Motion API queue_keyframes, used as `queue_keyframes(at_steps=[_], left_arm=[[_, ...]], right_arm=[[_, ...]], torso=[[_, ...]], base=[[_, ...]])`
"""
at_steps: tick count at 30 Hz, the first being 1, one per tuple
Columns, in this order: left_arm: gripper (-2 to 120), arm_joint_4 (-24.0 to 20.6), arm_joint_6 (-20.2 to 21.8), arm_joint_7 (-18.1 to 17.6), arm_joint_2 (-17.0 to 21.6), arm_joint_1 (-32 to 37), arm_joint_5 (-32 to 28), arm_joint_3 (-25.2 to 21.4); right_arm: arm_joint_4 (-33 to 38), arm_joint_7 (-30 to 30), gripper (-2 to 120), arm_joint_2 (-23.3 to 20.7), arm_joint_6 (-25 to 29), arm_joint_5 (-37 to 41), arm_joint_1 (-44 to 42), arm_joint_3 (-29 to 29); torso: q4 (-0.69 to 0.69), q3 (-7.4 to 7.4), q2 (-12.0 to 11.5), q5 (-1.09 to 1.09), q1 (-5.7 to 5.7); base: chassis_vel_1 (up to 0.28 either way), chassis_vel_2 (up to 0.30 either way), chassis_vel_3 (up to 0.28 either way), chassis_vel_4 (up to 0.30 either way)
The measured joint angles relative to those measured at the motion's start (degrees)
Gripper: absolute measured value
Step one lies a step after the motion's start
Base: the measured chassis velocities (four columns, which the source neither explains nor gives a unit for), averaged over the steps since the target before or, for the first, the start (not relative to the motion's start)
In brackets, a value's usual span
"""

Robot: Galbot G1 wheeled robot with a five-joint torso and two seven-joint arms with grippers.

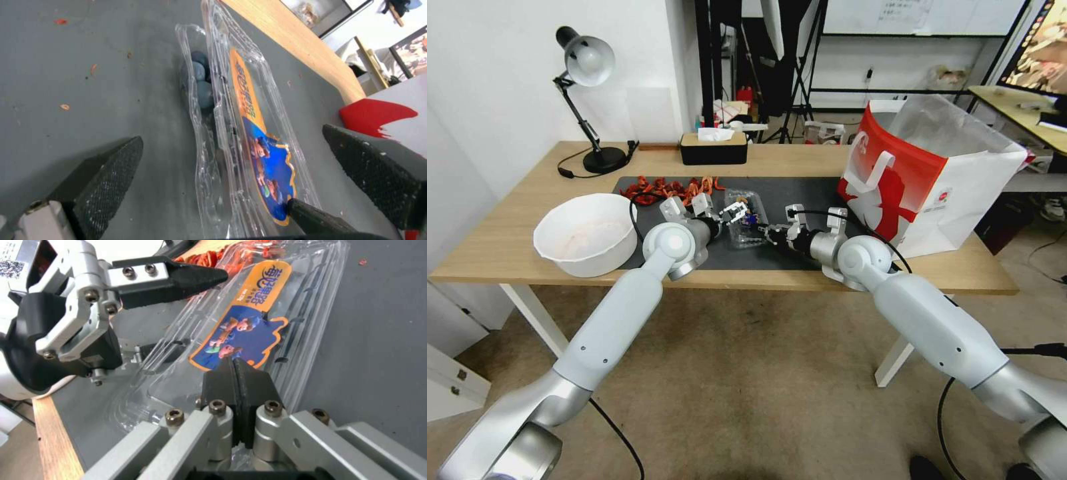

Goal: Close the takeout container lid, then place the container into the takeout bag.

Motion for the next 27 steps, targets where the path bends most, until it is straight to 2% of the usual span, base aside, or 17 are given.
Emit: queue_keyframes(at_steps=[7, 13, 16, 18, 19, 21, 23, 26, 27], left_arm=[[100, 0.2, 0.81, -0.34, -0.04, -0.3, -1.59, 0.01], [88, 0.45, 1.11, -0.61, -0.01, -0.52, -2.14, 0.13], [69, 0.62, 1.12, -0.61, 0.11, -0.45, -2.19, 0.36], [69, 0.66, 1.12, -0.6, 0.13, -0.44, -2.19, 0.42], [59, 0.97, 1.12, -0.57, 0.14, -0.46, -2.15, 0.58], [56, 1.09, 1.12, -0.57, 0.13, -0.51, -2.14, 0.61], [44, 1.46, 1.08, -0.52, 0.04, -0.79, -2.13, 0.76], [39, 1.51, 0.99, -0.46, -0.01, -0.83, -2.12, 0.81], [30, 1.58, 0.91, -0.41, -0.04, -0.84, -2.1, 0.85]], right_arm=[[0.01, -0.04, 0, -0.05, 0.04, -0.15, -0.14, 0.0], [0.02, -0.19, 0, -0.11, 0.11, -0.27, -0.24, 0.0], [-0.03, -0.39, 0, -0.22, 0.18, -0.31, -0.24, 0.03], [-0.04, -0.43, 0, -0.25, 0.19, -0.33, -0.24, 0.04], [-0.06, -0.52, 0, -0.32, 0.22, -0.4, -0.25, 0.05], [-0.06, -0.53, 0, -0.33, 0.22, -0.42, -0.25, 0.05], [-0.08, -0.55, 0, -0.32, 0.25, -0.45, -0.25, 0.06], [-0.12, -0.57, 0, -0.25, 0.29, -0.5, -0.25, 0.07], [-0.14, -0.58, 0, -0.16, 0.34, -0.53, -0.27, 0.1]], torso=[[0.0, 0.0, 0.0, 0.0, 0.0], [0.0, 0.0, 0.0, 0.0, 0.0], [0.0, 0.0, -0.01, 0.0, 0.0], [0.01, 0.0, 0.0, -0.01, 0.0], [0.0, 0.0, 0.0, 0.0, 0.0], [0.0, 0.0, 0.0, 0.0, 0.0], [0.0, 0.0, 0.0, -0.01, 0.0], [0.0, 0.0, 0.0, 0.0, 0.0], [0.0, 0.0, -0.01, 0.0, 0.0]], base=[[0.0, 0.0, 0.0, 0.0], [0.0, 0.0, 0.0, 0.0], [0.0, 0.0, 0.0, 0.0], [0.0, 0.0, 0.0, 0.0], [0.0, 0.0, 0.0, 0.0], [0.0, 0.0, 0.0, 0.0], [0.0, 0.0, 0.0, 0.0], [0.0, 0.0, 0.0, 0.0], [0.0, 0.0, 0.0, 0.0]])
